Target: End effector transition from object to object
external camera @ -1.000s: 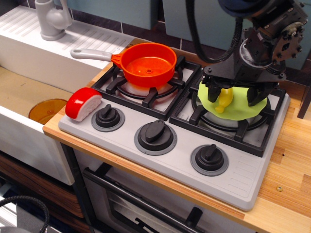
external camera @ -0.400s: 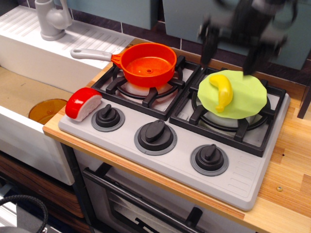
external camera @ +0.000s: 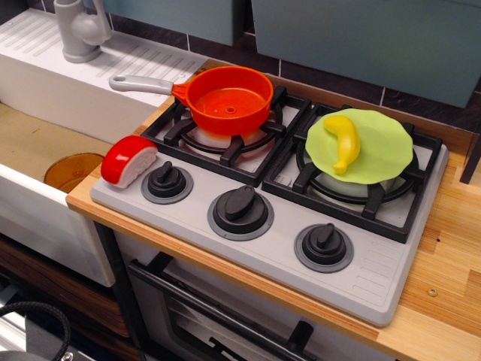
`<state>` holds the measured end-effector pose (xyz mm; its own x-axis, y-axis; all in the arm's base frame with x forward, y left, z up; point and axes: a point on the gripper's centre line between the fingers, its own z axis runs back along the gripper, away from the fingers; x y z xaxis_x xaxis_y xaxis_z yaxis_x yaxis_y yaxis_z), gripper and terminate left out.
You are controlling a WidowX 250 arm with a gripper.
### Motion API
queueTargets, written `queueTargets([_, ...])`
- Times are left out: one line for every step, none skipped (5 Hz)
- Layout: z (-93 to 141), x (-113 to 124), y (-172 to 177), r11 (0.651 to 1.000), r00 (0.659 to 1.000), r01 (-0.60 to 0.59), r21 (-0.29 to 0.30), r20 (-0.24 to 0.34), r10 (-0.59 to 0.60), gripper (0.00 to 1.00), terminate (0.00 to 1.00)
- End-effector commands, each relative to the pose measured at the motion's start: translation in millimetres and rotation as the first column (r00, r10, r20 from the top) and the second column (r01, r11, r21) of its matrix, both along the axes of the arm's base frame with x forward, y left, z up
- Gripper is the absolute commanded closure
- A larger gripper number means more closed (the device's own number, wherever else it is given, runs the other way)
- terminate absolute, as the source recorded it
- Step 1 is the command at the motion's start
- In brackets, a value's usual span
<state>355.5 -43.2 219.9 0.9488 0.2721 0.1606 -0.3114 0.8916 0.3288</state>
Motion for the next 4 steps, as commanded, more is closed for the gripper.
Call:
queueTargets([-14, -14, 68, 0.995, 0.993, 0.078, -0.066, 0.091, -0.072, 0.00, 0.00])
queueTargets([-48, -22, 103, 0.988, 0.984, 0.126, -0.087, 0.135, -0.113, 0.00, 0.00])
queueTargets([-81, -31, 128, 0.983, 0.973, 0.159, -0.087, 0.181, -0.142, 0.00, 0.00])
queueTargets([-108, -42, 145, 0.981, 0.964, 0.177, -0.075, 0.214, -0.158, 0.00, 0.00])
